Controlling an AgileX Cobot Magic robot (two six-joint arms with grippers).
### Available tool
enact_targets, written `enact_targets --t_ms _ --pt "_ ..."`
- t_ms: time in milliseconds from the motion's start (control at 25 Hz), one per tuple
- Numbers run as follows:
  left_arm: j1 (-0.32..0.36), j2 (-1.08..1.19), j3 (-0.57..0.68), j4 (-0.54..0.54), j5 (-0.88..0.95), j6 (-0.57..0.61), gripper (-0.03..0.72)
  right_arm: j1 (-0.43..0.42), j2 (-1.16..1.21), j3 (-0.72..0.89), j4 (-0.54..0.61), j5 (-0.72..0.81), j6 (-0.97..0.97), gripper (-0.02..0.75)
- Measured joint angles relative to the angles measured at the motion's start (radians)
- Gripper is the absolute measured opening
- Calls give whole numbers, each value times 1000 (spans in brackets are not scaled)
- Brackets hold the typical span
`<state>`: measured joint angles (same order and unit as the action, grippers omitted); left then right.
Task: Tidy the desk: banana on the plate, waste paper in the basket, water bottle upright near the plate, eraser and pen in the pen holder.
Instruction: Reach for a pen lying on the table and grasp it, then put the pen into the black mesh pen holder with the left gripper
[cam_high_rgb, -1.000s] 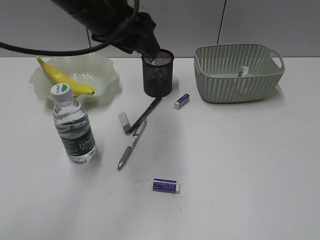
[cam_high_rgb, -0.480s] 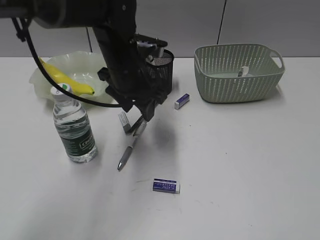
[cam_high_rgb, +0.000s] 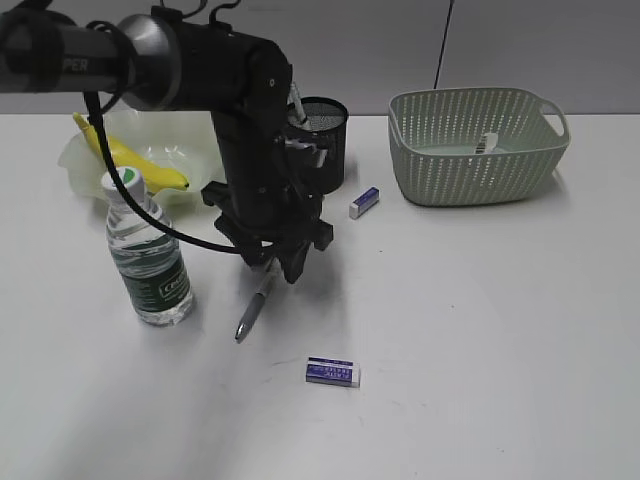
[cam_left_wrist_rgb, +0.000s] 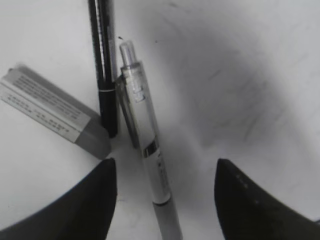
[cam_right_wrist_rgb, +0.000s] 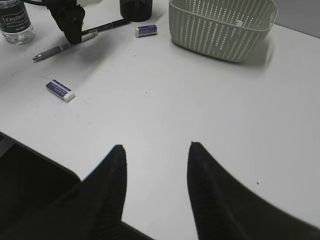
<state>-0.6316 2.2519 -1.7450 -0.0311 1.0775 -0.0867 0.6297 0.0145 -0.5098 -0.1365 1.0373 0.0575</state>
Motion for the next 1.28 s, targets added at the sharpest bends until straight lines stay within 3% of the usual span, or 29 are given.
enact_targets --t_ms 400,480,640,680,1040,1280 --pt "0 63 -9 19 18 -98 444 0 0 0 0 0 0 331" --pt "-1 66 -9 31 16 -102 378 0 0 0 0 0 0 331" --pt "3 68 -16 51 35 -105 102 0 0 0 0 0 0 331" --pt "3 68 -17 51 37 -105 89 0 0 0 0 0 0 331" --pt "-3 -53 -16 -119 41 -105 90 0 0 0 0 0 0 331" --pt "-3 -184 -16 -121 -93 -102 90 0 0 0 0 0 0 331"
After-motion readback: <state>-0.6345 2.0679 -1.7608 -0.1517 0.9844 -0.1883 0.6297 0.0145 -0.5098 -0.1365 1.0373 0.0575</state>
